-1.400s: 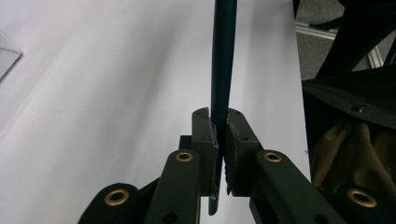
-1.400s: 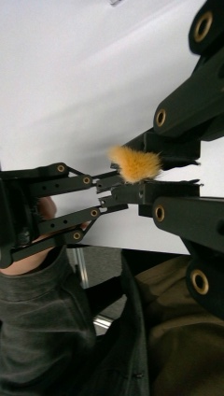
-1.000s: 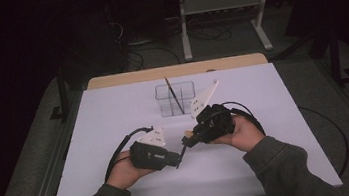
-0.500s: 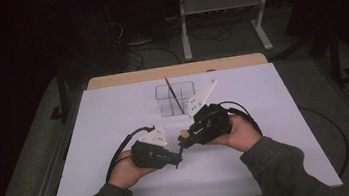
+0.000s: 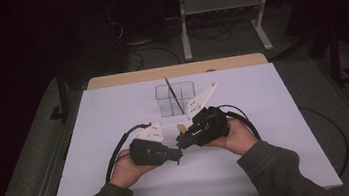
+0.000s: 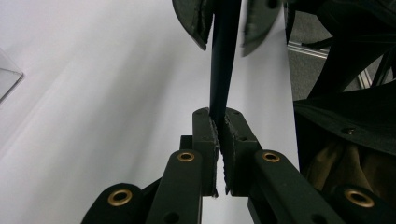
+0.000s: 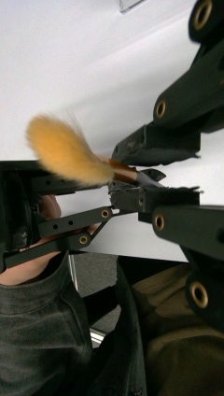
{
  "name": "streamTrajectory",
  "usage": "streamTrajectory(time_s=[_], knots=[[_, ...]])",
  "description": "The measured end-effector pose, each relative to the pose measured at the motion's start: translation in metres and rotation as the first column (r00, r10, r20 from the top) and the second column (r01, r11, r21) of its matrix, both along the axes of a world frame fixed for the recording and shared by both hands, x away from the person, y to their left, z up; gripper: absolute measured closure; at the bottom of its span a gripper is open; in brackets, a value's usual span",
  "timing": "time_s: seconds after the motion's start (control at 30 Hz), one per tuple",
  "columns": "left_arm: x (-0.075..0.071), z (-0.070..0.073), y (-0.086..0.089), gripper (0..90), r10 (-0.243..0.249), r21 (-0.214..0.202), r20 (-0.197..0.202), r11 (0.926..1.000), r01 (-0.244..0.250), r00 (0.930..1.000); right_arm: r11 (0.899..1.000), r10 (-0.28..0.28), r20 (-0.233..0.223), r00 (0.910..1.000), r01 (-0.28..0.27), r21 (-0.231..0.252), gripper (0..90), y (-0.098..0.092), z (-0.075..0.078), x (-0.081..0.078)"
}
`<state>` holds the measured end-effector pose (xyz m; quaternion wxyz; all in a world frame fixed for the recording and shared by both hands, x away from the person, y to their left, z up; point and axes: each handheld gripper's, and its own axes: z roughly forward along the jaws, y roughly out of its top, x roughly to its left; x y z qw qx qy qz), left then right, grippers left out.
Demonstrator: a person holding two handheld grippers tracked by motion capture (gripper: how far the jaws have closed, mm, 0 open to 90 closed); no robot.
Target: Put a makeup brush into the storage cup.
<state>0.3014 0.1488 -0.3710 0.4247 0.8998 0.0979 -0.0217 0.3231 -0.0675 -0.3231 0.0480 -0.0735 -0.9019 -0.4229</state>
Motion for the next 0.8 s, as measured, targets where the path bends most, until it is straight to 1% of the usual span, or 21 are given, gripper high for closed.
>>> streamTrajectory(time_s=[0.03, 0.17, 0.23, 0.27, 0.3, 0.33, 0.4, 0.43, 0.47, 0.53, 0.6, 0.63, 0.8], knots=[[0.0, 0.0, 0.0, 84.8, 0.0, -0.001, -0.004, 1.0, 0.0, 1.0, 1.0, 0.005, -0.003, 1.0, -0.005, 0.002, 81.4, 0.0, 0.0, 0.0], [0.0, 0.0, -0.001, 84.2, -0.007, 0.007, -0.001, 1.0, 0.007, 1.0, 1.0, 0.011, -0.002, 0.9999, -0.011, -0.004, 82.3, 0.0, -0.001, 0.001], [-0.001, -0.001, -0.001, 83.2, -0.007, 0.004, 0.005, 1.0, 0.007, 1.0, 1.0, 0.015, -0.005, 0.9999, -0.015, -0.008, 82.5, 0.0, 0.0, 0.0], [-0.001, -0.001, -0.001, 79.0, -0.007, 0.004, 0.005, 1.0, 0.007, 1.0, 1.0, 0.015, -0.005, 0.9999, -0.015, -0.008, 82.5, 0.0, 0.0, 0.0], [-0.001, 0.0, -0.001, 79.0, -0.001, 0.009, 0.01, 1.0, 0.001, 0.9999, 1.0, 0.017, -0.002, 0.9999, -0.017, -0.009, 82.5, 0.0, 0.0, 0.001], [-0.001, -0.001, -0.001, 75.9, 0.007, 0.011, 0.01, 0.9999, -0.008, 0.9999, 1.0, 0.019, -0.001, 0.9998, -0.019, -0.018, 82.5, -0.001, 0.0, 0.001], [-0.001, -0.001, -0.001, 75.0, 0.011, 0.013, 0.014, 0.9999, -0.011, 0.9998, 0.999, 0.016, -0.006, 0.9999, -0.016, -0.028, 82.6, -0.001, 0.0, 0.001], [-0.001, -0.001, 0.0, 73.9, 0.014, 0.017, 0.01, 0.9997, -0.015, 0.9998, 0.999, 0.01, -0.007, 0.9999, -0.01, -0.04, 82.6, -0.004, 0.0, 0.003], [-0.001, -0.001, 0.0, 73.2, 0.014, 0.017, 0.01, 0.9997, -0.015, 0.9998, 0.999, 0.01, -0.007, 0.9999, -0.01, -0.04, 82.6, -0.004, 0.0, 0.003], [-0.002, -0.002, 0.001, 72.7, 0.02, 0.027, 0.014, 0.9994, -0.02, 0.9997, 0.999, 0.001, -0.006, 1.0, -0.001, -0.054, 82.6, -0.007, 0.0, 0.004], [-0.002, -0.003, 0.002, 72.2, 0.028, 0.025, 0.009, 0.9993, -0.028, 0.9996, 0.998, -0.001, -0.006, 1.0, 0.0, -0.058, 82.6, -0.008, 0.0, 0.005], [-0.002, -0.003, 0.003, 71.6, 0.031, 0.024, 0.018, 0.9992, -0.031, 0.9994, 0.997, -0.005, 0.0, 1.0, 0.005, -0.074, 82.6, -0.01, 0.0, 0.006], [-0.002, -0.004, 0.007, 70.2, 0.043, 0.039, 0.019, 0.9983, -0.044, 0.9989, 0.995, -0.022, -0.003, 0.9998, 0.022, -0.093, 82.6, -0.015, -0.001, 0.008]])
